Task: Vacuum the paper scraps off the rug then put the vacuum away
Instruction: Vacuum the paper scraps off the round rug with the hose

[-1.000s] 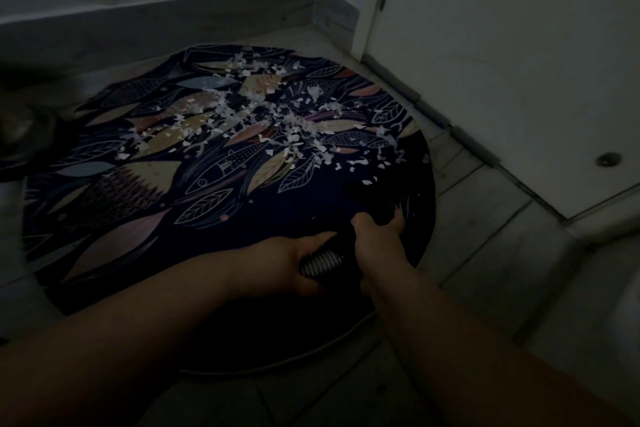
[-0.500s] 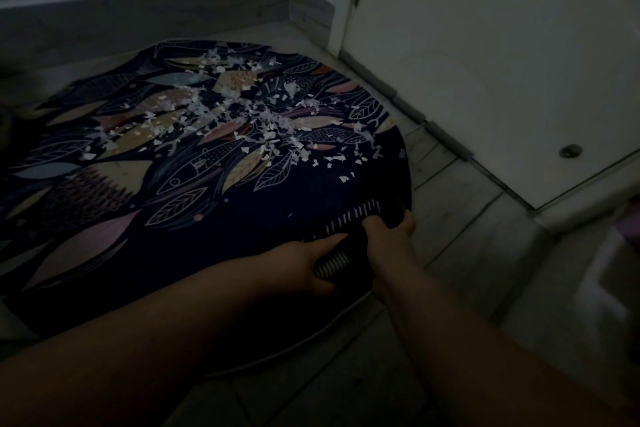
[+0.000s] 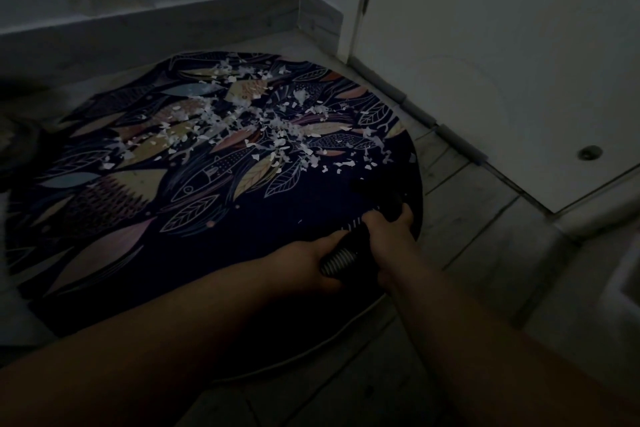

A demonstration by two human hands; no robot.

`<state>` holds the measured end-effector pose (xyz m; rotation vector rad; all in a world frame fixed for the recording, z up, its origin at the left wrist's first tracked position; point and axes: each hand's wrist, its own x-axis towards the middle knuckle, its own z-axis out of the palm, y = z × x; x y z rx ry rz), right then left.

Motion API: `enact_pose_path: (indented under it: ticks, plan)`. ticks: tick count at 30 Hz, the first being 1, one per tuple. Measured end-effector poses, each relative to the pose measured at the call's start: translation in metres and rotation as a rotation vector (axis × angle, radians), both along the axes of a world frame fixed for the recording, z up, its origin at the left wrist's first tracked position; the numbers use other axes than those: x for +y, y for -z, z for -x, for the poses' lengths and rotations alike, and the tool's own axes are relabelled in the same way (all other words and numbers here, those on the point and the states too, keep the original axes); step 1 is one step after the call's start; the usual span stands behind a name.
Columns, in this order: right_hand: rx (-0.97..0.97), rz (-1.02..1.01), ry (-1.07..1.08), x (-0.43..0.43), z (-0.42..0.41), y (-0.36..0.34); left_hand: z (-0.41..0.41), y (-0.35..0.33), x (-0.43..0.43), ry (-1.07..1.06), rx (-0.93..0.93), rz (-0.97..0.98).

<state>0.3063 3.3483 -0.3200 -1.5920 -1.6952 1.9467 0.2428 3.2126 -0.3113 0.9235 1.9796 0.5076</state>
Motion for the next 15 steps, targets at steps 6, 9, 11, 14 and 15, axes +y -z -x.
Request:
enact_pose_path:
  ticks: [6, 9, 11, 14, 15]
  plan:
    - [0.005, -0.055, 0.07, 0.011, -0.003, 0.001, -0.001, 0.003, 0.015, 0.015, -0.004, -0.01]
    - [0.002, -0.062, 0.09, 0.014, -0.003, 0.003, 0.0, 0.005, 0.022, 0.017, 0.008, -0.011]
    - [-0.008, -0.054, 0.062, 0.017, 0.0, 0.001, 0.001, 0.007, 0.023, -0.001, 0.006, -0.015]
    - [-0.02, -0.034, -0.004, 0.02, 0.005, -0.003, 0.002, 0.006, 0.022, -0.039, -0.017, -0.016]
    - [-0.03, -0.03, -0.027, 0.021, 0.007, -0.004, 0.003, 0.006, 0.021, -0.049, -0.021, -0.017]
